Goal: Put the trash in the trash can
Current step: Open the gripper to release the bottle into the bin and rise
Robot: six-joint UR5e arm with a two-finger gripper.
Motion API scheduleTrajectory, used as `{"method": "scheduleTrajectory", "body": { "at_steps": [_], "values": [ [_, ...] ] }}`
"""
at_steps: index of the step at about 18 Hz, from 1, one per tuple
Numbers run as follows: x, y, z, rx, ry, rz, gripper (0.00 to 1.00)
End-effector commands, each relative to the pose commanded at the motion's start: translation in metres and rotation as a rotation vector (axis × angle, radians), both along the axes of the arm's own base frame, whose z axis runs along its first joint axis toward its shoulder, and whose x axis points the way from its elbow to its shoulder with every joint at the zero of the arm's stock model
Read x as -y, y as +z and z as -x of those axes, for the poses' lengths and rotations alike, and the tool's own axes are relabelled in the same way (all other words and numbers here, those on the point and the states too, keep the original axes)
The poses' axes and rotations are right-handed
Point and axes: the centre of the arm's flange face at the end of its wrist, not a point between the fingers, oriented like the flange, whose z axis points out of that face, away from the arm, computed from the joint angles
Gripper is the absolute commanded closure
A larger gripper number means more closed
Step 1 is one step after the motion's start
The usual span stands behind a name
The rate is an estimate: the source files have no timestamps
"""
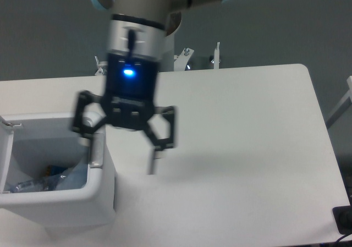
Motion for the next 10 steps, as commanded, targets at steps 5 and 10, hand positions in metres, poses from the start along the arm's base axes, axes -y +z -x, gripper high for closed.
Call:
{"method": "scheduleTrajectory", "body": {
  "at_steps": [5, 10],
  "values": [
    [0.057, -0.011, 0.038, -0.087, -0.060, 0.324, 0.00],
    [0.093, -0.027, 0.032, -0.070, -0.208, 0.539, 0.00]
  ]
}}
